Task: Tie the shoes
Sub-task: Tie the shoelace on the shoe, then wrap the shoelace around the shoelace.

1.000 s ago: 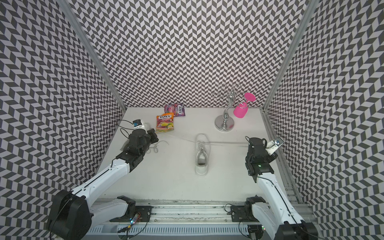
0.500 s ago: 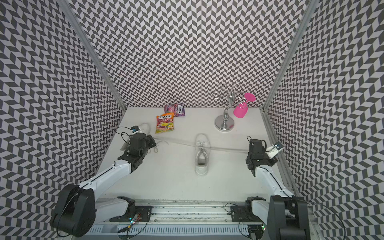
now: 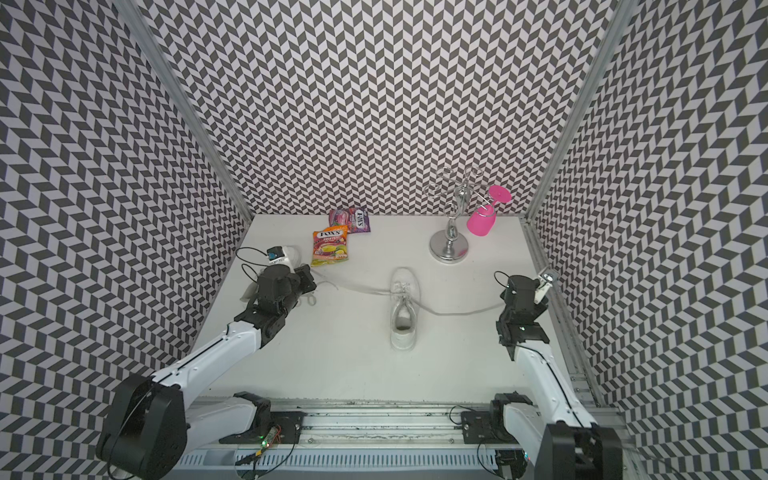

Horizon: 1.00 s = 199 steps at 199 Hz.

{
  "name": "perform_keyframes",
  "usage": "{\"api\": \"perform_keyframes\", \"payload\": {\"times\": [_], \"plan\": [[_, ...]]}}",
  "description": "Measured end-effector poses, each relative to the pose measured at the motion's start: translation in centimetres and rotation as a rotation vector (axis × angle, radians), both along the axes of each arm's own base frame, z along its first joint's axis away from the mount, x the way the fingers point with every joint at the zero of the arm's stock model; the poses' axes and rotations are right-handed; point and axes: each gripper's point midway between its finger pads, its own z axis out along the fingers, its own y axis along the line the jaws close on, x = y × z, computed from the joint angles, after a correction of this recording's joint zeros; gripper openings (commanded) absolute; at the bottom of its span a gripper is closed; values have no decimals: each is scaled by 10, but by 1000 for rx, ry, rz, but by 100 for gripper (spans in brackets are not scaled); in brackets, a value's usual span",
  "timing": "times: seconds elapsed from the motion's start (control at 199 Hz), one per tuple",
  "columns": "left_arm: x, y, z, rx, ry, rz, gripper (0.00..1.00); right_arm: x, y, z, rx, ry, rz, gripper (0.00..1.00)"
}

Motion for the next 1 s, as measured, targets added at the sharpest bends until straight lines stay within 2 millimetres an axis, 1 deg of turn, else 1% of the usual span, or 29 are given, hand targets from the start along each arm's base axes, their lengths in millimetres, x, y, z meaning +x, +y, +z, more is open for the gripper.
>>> {"api": "perform_keyframes", "payload": {"times": [0.07, 0.161, 0.211, 0.266, 0.317, 0.362, 0.452, 0.467, 0.513, 0.568, 0.628, 0.729, 0.799, 0.904, 1.0], "plan": [[1, -18, 25, -20, -49, -62, 0, 9, 24, 28, -8, -91, 159, 82], [1, -41, 58, -45, -113, -143, 0, 20, 56, 57, -22, -166, 356, 85], [0, -51, 74, -62, -142, -183, 0, 24, 75, 67, -29, -190, 464, 85], [-3, -62, 87, -80, -165, -226, 0, 26, 98, 77, -42, -217, 589, 85], [-5, -68, 95, -91, -177, -256, 0, 26, 121, 83, -54, -239, 704, 86], [-8, -72, 100, -102, -186, -278, 0, 24, 147, 84, -63, -252, 820, 86], [-13, -75, 109, -123, -202, -307, 0, 14, 203, 78, -95, -259, 1057, 87], [-14, -75, 111, -126, -205, -310, 0, 11, 215, 76, -100, -257, 1105, 88], [-17, -76, 115, -138, -212, -319, 0, 5, 240, 69, -109, -252, 1209, 88], [-19, -77, 119, -149, -219, -326, 0, -2, 268, 57, -113, -237, 1320, 88], [-21, -78, 121, -157, -223, -334, 0, -8, 292, 41, -116, -208, 1418, 90], [-22, -79, 128, -174, -229, -340, 0, -9, 323, 12, -120, -128, 1523, 89], [-23, -78, 132, -181, -237, -340, 0, -4, 339, -1, -134, -83, 1565, 89], [-25, -77, 137, -187, -249, -339, 0, 7, 358, -10, -167, -57, 1604, 87], [-26, -77, 139, -189, -253, -339, 0, 15, 373, -14, -196, -42, 1630, 83]]}}
